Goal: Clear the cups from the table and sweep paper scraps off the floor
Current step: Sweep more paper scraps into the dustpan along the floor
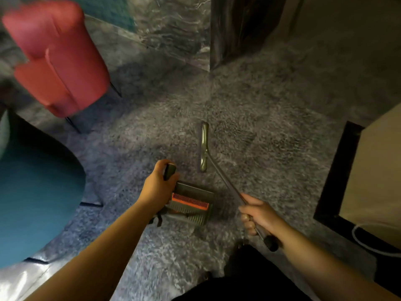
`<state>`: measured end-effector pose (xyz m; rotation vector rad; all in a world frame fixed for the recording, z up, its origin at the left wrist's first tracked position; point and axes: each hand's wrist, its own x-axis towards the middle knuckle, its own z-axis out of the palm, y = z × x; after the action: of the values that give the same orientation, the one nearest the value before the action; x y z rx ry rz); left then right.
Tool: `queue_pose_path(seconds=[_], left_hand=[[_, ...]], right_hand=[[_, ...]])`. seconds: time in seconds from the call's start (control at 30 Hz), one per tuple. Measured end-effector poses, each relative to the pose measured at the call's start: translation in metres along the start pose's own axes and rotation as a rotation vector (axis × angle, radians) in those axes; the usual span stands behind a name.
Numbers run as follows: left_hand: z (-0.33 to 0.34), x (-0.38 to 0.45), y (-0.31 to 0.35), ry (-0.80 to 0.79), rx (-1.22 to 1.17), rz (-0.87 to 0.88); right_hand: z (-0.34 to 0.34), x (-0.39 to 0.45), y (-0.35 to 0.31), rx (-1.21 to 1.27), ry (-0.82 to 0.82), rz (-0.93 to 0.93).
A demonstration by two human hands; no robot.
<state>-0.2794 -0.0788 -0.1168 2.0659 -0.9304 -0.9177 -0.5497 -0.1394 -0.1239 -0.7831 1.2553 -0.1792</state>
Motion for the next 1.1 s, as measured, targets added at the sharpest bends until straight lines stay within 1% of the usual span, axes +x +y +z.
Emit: queue_pose_path(seconds=[0.17,0.27,0.43,0.63,0.8,0.9,1.1], left_hand=[[-0.017,0.099,0.023,0.116,-0.025,-0.042],[-0.031,0.166,0.045,0.2,-0.044,-0.059],[-0.06,0.27,0.087,0.298,-0.052,-0.106],[-0.106,0.385,0.112,0.418,-0.095,-0.114],[-0.156,0.502,0.115,0.436,-0.135,-0.115],[-0.189,0.579,0.12,0.404,-0.146,-0.13],[-0.247,0.706,0.145,0.377,-0.152,-0.116]], right_hand=[[0.011,0.077,-0.101,-0.074,-0.039,-0.03],[0.014,0.129,-0.168,-0.099,-0.096,-0.044],[0.022,0.211,-0.28,-0.154,-0.134,-0.033],[0.056,0.306,-0.406,-0.169,-0.189,-0.018],[0.107,0.393,-0.498,-0.209,-0.191,-0.022],[0.142,0.443,-0.552,-0.245,-0.182,-0.022],[0.2,0.519,-0.655,-0.25,-0.178,-0.029]])
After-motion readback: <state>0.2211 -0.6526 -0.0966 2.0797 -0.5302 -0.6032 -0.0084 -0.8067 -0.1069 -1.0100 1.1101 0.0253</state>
